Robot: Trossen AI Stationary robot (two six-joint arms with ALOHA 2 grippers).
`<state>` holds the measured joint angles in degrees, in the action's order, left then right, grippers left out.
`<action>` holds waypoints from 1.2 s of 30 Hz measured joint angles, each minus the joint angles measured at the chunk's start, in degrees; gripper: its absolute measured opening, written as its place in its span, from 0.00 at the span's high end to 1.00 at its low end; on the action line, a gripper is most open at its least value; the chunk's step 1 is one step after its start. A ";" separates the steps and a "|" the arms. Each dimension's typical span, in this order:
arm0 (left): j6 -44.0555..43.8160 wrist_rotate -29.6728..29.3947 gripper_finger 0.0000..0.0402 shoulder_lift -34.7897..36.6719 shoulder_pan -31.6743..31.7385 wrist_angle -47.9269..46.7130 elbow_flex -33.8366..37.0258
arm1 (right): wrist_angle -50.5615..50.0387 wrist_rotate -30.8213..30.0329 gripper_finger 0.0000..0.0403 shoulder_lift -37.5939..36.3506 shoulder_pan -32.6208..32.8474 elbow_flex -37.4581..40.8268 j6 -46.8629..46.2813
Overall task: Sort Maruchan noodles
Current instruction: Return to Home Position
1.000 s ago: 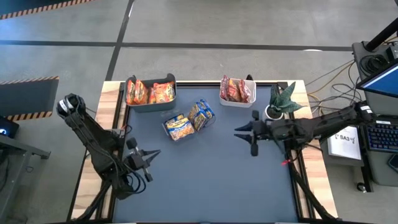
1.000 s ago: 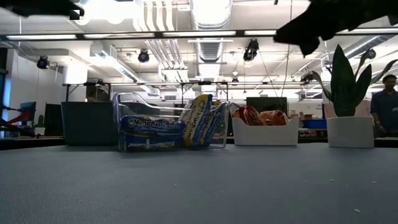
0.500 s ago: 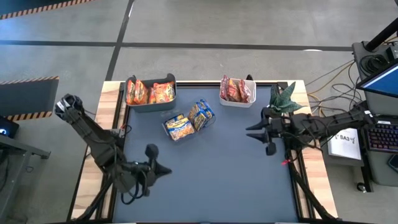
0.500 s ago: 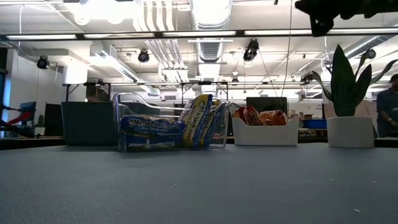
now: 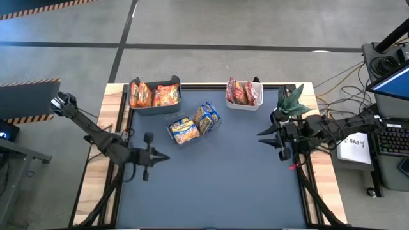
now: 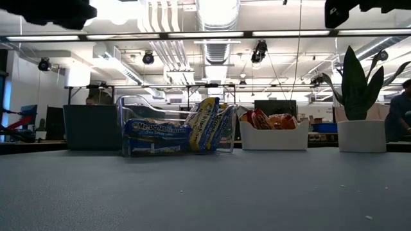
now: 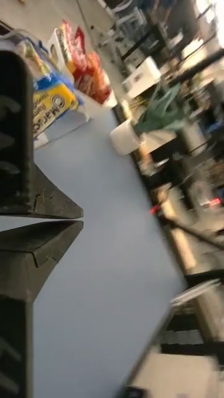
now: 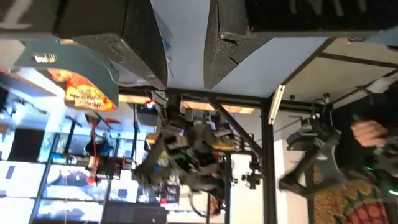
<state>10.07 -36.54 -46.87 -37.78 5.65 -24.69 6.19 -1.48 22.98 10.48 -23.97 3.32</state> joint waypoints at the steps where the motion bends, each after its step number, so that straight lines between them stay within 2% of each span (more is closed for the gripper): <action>1: 0.25 -0.22 1.00 2.63 0.32 1.98 2.14 | -0.05 0.34 0.76 -0.62 0.00 0.06 0.49; 6: 0.38 -2.38 1.00 15.39 3.65 5.93 10.23 | -1.52 0.47 0.76 -4.47 0.00 0.97 1.33; 13: 2.03 -2.39 1.00 28.08 7.29 5.92 15.06 | -2.77 0.48 0.76 -12.03 0.00 4.09 1.22; 22: 3.00 -3.04 1.00 36.26 8.30 1.41 16.61 | -4.49 0.50 0.76 -22.86 0.00 8.42 1.40; 32: -0.83 -3.44 1.00 45.28 8.45 1.69 23.71 | -2.86 4.55 0.76 -22.64 0.00 11.81 2.31; 36: -2.62 -3.91 1.00 46.90 8.65 -0.76 24.00 | 0.09 5.06 0.76 -22.95 0.00 14.57 2.69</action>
<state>7.45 -40.45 0.03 -29.12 4.89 -0.69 6.28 3.58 0.03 10.48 -9.40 6.01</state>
